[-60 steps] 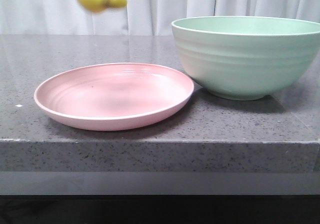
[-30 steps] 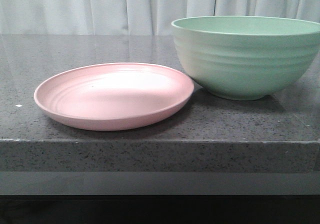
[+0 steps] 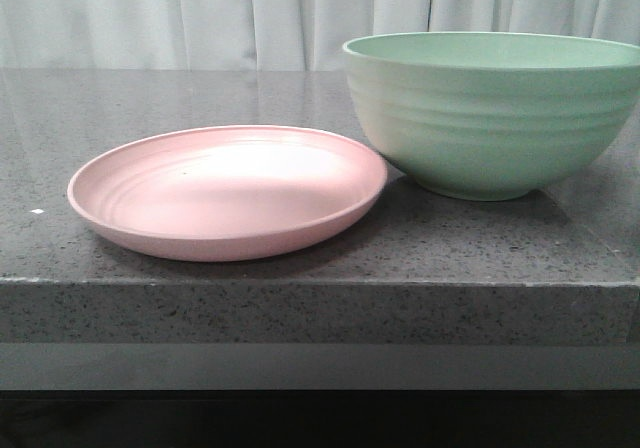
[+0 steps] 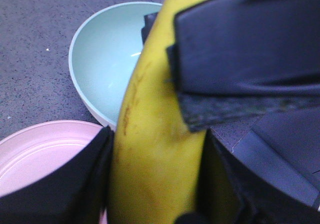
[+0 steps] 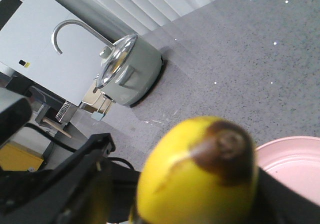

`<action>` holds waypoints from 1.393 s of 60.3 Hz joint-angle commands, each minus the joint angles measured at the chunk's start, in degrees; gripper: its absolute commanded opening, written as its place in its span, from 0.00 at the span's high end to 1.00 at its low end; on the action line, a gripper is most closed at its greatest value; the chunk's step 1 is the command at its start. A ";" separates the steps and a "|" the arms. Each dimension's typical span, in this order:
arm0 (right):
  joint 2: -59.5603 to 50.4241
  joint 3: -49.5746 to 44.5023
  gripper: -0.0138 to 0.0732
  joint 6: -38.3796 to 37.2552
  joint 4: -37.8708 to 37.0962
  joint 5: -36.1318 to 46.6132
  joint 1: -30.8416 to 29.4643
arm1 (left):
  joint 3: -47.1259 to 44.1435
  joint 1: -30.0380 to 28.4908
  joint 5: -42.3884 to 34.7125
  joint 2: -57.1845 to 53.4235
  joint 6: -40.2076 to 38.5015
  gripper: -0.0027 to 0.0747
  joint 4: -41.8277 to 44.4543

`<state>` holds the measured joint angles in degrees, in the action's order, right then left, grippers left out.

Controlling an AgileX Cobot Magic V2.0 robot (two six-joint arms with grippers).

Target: Transfer banana from pink plate to green bowl

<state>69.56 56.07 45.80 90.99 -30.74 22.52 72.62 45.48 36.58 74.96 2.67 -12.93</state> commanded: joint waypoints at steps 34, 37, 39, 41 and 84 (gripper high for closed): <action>2.74 10.63 0.70 6.70 -15.49 1.19 -10.85 | 2.21 0.53 -3.94 -1.81 -0.42 0.25 2.79; 4.47 12.55 0.70 6.70 -18.63 1.19 -13.22 | 2.21 0.53 -3.94 -1.81 -0.42 0.25 2.79; 5.83 13.55 0.70 6.70 -20.12 1.19 -14.38 | 2.21 0.53 -3.94 -1.81 -0.42 0.25 2.79; 6.97 14.67 0.70 6.70 -20.92 1.19 -15.41 | 2.21 0.53 -4.05 -1.81 -0.42 0.25 2.79; 18.76 16.80 0.28 9.22 -34.14 -2.67 -16.68 | 2.21 0.53 -4.45 -1.81 -0.51 0.25 2.79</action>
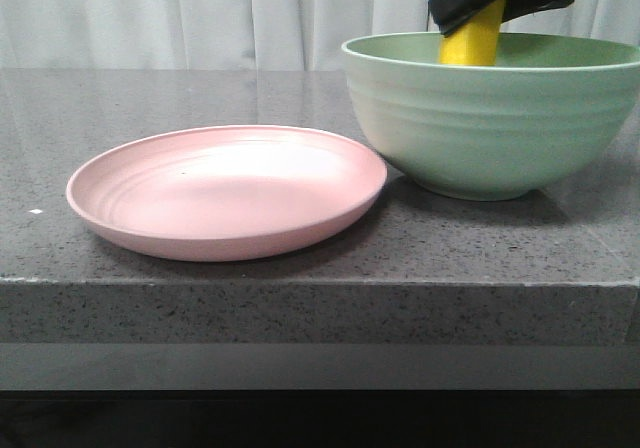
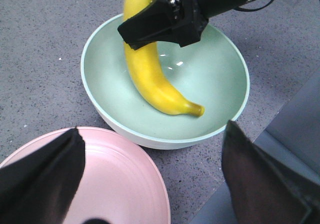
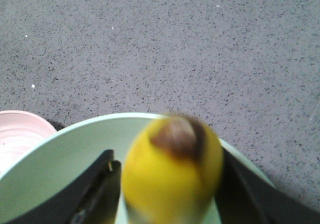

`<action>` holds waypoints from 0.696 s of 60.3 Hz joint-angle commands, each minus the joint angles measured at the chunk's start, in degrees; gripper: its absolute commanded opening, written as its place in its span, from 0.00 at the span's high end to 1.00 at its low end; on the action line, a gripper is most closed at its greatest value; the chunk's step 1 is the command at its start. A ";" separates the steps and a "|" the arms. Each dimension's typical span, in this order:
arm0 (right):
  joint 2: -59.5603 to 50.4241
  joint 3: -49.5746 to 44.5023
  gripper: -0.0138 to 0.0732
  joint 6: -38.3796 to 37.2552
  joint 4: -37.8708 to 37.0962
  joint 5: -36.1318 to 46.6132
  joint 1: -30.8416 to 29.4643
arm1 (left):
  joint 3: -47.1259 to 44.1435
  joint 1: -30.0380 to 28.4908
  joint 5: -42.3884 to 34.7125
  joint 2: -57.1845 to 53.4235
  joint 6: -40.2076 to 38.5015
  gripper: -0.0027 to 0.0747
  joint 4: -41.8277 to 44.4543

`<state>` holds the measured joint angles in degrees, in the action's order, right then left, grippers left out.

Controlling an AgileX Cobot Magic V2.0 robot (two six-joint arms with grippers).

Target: Transfer banana from pink plate to green bowl

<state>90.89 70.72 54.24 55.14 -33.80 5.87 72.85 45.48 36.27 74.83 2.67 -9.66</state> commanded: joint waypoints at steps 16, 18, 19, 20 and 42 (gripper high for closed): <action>-5.91 3.02 0.27 -10.11 -1.84 -3.46 -0.02 | 1.98 -0.01 -5.17 -1.67 -1.15 0.26 1.75; -6.58 3.68 0.30 -13.09 -3.87 -3.91 -0.02 | 1.98 -0.81 -5.63 -1.67 -1.15 0.28 2.20; -7.12 4.29 0.33 -15.45 -5.67 -4.46 -0.02 | 1.98 -1.24 -5.74 -1.67 -1.15 0.29 2.20; -7.41 4.74 0.35 -17.08 -7.00 -4.85 -0.02 | 1.98 -2.05 -5.88 -1.67 -1.15 0.30 2.34; -12.15 16.24 0.83 -51.79 -44.59 -24.73 -0.02 | 1.98 -27.01 -4.53 -1.67 -3.35 0.91 3.39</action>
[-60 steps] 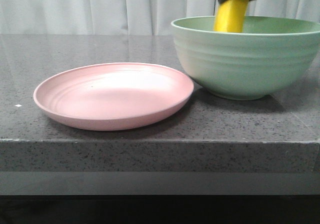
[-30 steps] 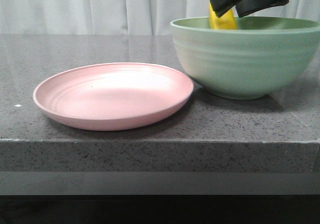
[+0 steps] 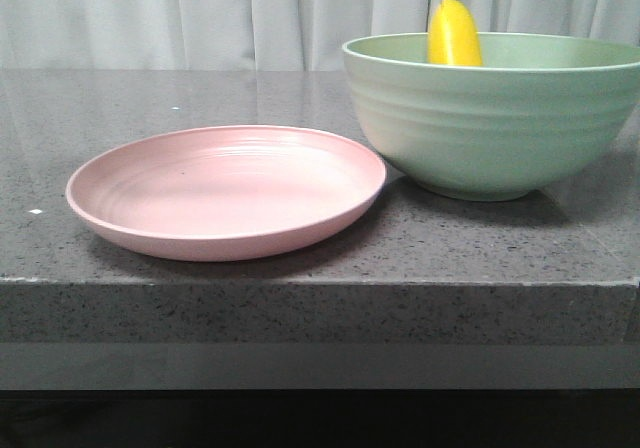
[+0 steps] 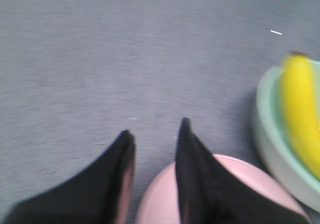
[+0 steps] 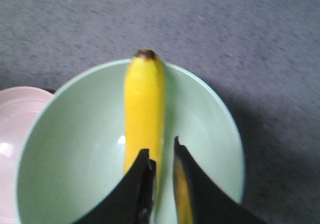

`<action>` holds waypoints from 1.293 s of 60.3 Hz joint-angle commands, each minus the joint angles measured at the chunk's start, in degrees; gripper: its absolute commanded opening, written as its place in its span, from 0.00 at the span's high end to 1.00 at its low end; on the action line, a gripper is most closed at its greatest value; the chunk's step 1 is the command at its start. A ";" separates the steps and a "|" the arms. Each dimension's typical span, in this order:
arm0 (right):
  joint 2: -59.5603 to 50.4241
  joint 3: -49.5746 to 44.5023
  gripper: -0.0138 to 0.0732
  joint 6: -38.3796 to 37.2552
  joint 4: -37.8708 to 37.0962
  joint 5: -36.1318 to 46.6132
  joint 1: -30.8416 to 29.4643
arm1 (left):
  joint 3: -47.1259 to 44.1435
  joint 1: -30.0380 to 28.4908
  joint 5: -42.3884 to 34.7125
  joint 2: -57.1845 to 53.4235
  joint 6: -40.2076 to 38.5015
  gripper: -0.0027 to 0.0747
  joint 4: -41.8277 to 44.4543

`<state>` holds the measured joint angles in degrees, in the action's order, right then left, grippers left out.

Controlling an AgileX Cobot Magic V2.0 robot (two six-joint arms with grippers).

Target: Transfer banana from pink plate to green bowl

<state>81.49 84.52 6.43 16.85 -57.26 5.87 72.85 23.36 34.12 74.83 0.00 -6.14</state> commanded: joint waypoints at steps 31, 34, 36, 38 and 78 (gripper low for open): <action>-25.48 -20.42 0.91 -3.85 -8.49 19.37 -0.02 | -15.88 -13.86 -9.77 -18.06 -0.68 0.99 2.38; -29.44 -25.39 0.91 -3.85 -8.49 22.42 -0.02 | -19.50 -13.86 -11.56 -21.33 -0.68 0.99 2.38; -31.68 -28.21 0.91 -3.85 -8.43 24.23 -0.02 | -22.18 -13.86 -12.60 -23.26 -0.68 0.99 2.38; -34.36 -31.67 0.91 -3.85 -8.22 26.60 -0.02 | -24.87 -13.86 -14.01 -26.12 -0.68 0.99 2.38; -75.58 -65.74 0.91 -3.85 -7.89 40.06 -0.02 | -50.61 -13.86 -19.64 -59.98 -0.72 0.99 1.15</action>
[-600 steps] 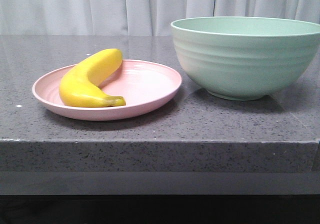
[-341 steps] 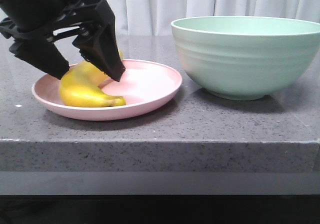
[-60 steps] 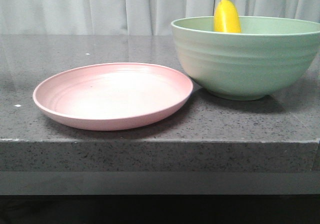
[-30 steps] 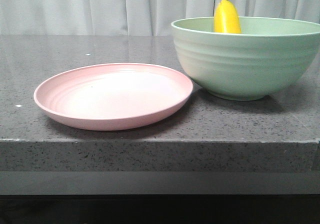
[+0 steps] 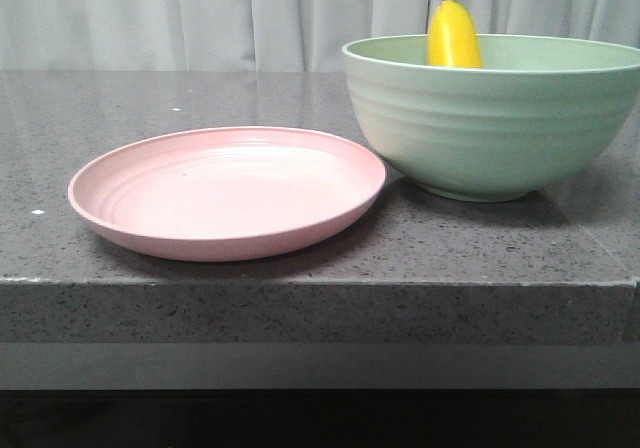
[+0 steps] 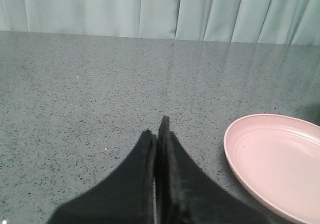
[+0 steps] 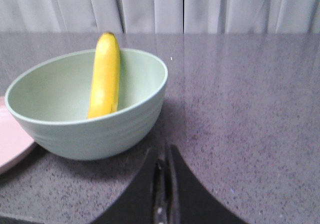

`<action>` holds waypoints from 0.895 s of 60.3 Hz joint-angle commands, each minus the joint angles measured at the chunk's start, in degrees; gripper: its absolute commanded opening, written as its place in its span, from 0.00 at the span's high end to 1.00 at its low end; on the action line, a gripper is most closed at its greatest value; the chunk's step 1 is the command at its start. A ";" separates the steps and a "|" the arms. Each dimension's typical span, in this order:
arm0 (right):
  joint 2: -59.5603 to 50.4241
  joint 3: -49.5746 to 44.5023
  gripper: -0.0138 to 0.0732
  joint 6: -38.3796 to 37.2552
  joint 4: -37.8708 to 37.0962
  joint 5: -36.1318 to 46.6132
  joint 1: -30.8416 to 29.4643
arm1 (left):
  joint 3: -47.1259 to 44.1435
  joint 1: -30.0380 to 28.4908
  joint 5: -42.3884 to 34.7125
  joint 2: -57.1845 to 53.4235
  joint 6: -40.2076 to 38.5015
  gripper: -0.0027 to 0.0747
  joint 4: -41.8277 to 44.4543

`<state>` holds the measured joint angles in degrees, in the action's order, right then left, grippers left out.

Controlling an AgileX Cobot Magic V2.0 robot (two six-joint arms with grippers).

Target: Transfer banana from pink plate to green bowl

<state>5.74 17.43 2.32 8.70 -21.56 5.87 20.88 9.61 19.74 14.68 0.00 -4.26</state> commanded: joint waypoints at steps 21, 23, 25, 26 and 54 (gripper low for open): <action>0.16 1.34 0.91 0.26 0.26 3.86 -0.02 | 1.37 -0.11 -5.26 0.17 -0.72 0.99 -0.74; 0.16 1.34 0.91 0.26 0.26 3.86 -0.02 | 1.37 -0.11 -5.26 0.17 -0.72 0.99 -0.74; 0.16 1.34 0.91 0.26 0.26 3.86 -0.02 | 1.37 -0.11 -5.26 0.17 -0.72 0.99 -0.74; 0.16 1.34 0.91 0.26 0.26 3.86 -0.02 | 1.37 -0.11 -5.26 0.17 -0.72 0.99 -0.74; 0.16 1.34 0.91 0.26 0.26 3.86 -0.02 | -3.78 -4.64 -5.37 -7.63 -0.72 0.99 -0.83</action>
<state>5.32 17.43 2.32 8.81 -21.76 5.87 17.77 7.06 18.97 9.53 0.00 -4.39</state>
